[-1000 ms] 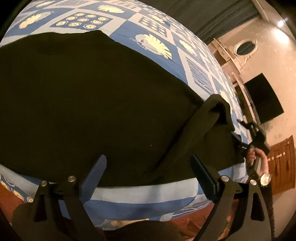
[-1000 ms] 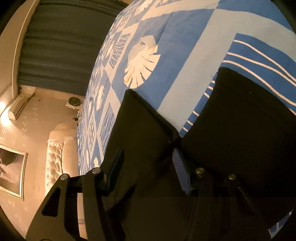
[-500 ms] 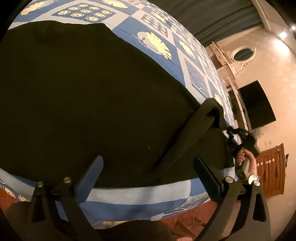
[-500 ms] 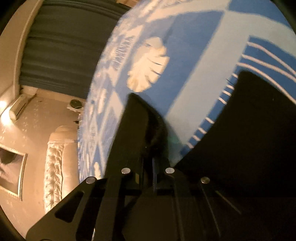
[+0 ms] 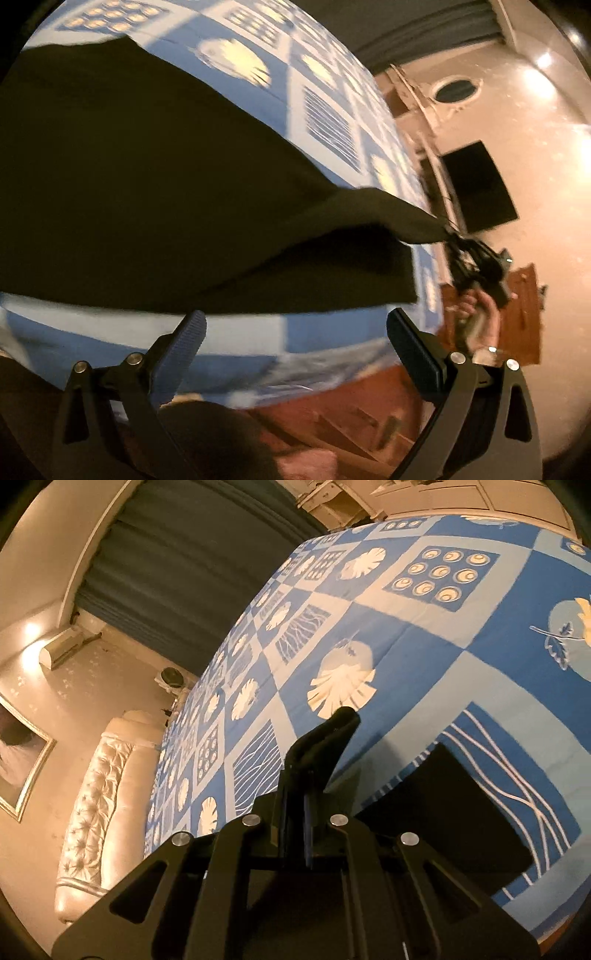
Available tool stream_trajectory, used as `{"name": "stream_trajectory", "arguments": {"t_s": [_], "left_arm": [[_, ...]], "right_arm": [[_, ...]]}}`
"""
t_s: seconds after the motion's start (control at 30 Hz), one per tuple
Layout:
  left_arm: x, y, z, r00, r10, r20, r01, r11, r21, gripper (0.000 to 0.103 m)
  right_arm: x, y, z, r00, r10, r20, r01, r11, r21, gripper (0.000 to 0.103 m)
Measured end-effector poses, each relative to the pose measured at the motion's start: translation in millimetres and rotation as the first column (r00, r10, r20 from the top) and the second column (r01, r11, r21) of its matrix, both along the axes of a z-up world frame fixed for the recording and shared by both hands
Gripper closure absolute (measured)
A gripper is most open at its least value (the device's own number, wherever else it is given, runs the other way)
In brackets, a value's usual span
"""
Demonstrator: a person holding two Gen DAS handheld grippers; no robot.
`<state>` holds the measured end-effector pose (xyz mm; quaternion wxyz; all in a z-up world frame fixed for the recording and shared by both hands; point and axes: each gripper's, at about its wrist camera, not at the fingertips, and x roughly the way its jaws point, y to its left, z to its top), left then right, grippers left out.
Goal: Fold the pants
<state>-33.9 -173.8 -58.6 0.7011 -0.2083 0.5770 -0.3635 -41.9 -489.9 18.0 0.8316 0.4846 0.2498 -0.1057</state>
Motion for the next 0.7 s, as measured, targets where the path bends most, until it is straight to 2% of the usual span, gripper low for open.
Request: {"name": "stream_trajectory", "arguments": {"t_s": [0.13, 0.3, 0.37, 0.7], "left_arm": [[1.8, -11.9, -11.4, 0.997, 0.028, -0.076, -0.032, 0.999, -0.042, 0.006], [5.1, -25.6, -32.1, 0.970, 0.079, -0.229, -0.109, 0.987, -0.119, 0.006], [3.1, -31.3, -35.0, 0.963, 0.089, -0.253, -0.126, 0.983, -0.134, 0.006], [6.2, -39.5, -29.7, 0.967, 0.145, -0.208, -0.175, 0.975, -0.136, 0.006]], "right_arm": [[-21.4, -8.4, -4.6, 1.000, -0.021, 0.002, 0.021, 1.000, 0.005, 0.097], [-26.3, -10.0, -10.5, 1.000, -0.020, 0.002, 0.020, 1.000, 0.022, 0.097], [-26.6, -10.0, -9.2, 1.000, -0.020, 0.012, 0.020, 0.999, 0.027, 0.097], [-36.7, -12.0, -13.1, 0.999, -0.027, 0.039, 0.025, 0.998, 0.060, 0.097]]}}
